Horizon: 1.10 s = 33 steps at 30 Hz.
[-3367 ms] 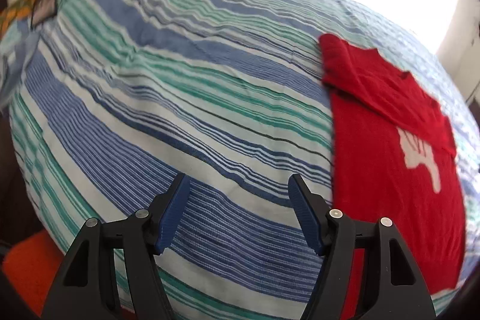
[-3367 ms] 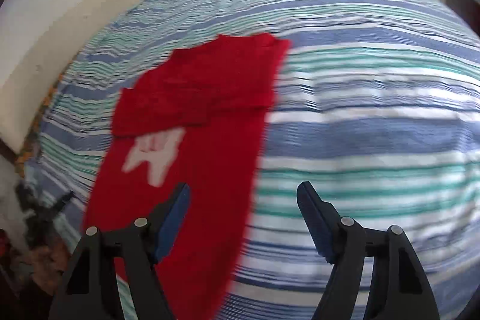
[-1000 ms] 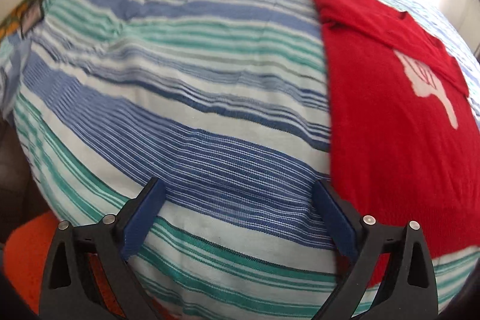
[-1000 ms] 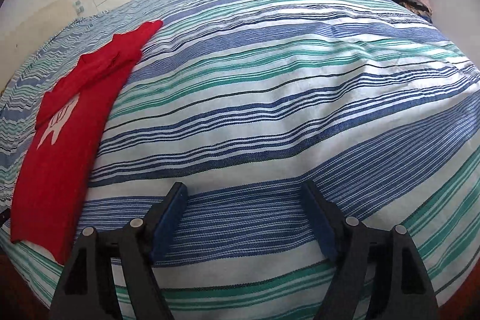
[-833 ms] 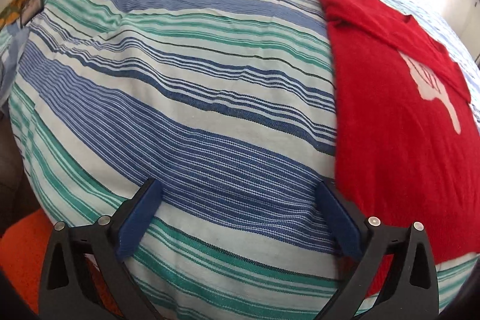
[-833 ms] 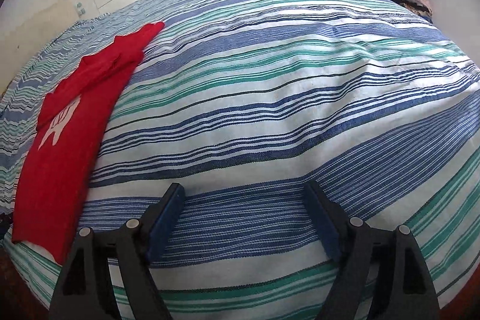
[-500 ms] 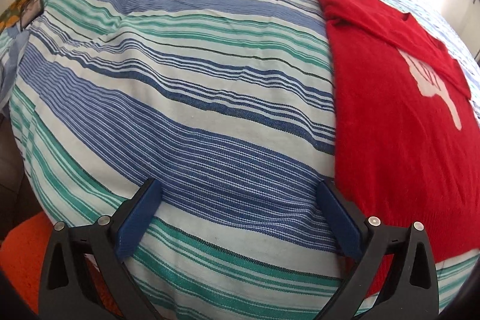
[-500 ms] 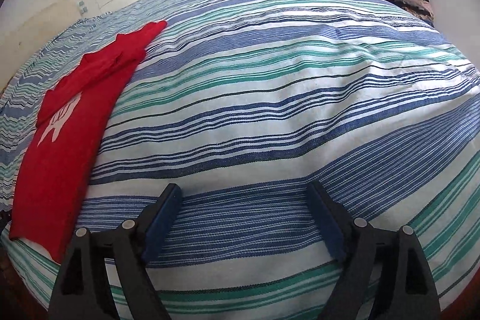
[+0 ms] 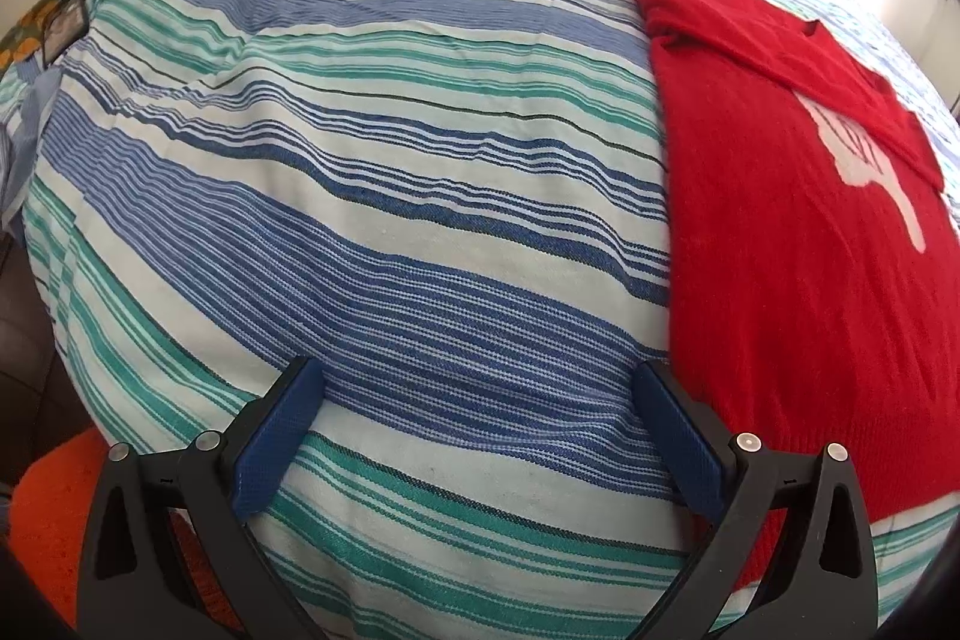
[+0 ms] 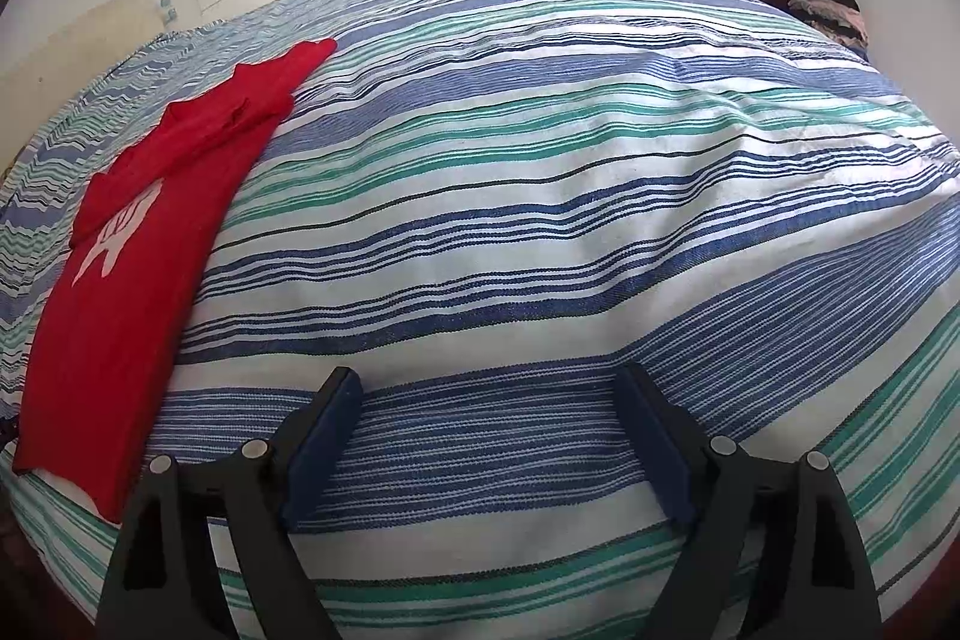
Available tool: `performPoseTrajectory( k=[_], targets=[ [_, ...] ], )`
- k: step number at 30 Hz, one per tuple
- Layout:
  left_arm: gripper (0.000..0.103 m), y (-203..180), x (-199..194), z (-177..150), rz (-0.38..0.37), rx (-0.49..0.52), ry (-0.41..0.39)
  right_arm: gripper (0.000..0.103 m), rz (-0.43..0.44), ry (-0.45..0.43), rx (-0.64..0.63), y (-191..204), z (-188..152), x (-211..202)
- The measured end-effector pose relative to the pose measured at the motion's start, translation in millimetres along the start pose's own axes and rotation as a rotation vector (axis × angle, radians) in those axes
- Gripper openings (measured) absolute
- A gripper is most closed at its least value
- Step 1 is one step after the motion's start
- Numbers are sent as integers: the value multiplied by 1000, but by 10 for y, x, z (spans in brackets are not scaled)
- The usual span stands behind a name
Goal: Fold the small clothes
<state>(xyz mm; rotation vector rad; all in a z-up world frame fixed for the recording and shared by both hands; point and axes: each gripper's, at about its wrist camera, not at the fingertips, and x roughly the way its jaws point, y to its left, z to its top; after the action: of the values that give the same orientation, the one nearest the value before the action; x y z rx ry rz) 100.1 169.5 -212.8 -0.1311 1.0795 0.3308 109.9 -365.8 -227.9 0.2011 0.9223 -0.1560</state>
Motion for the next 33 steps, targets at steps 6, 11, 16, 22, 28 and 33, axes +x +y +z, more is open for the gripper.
performPoseTrajectory(
  k=[6, 11, 16, 22, 28, 33],
  targets=[
    [101, 103, -537, -47, -266, -43, -14, 83, 126, 31, 59, -25, 218, -350],
    [92, -309, -431, -139, -307, 103, 71, 83, 463, 162, -91, 531, 218, -554],
    [65, -424, -265, -120, -261, 118, 114, 70, 539, 323, -106, 891, -3, -214],
    [2, -375, -269, -14, -376, 89, 194, 5, 563, 388, -81, 988, -3, 50],
    [2, -330, -453, 677, -562, -47, 140, 5, 645, 263, -27, 914, 404, -228],
    [2, -712, -152, 1714, -556, -70, 55, 5, 642, 153, -10, 1101, 1211, 72]
  ],
)
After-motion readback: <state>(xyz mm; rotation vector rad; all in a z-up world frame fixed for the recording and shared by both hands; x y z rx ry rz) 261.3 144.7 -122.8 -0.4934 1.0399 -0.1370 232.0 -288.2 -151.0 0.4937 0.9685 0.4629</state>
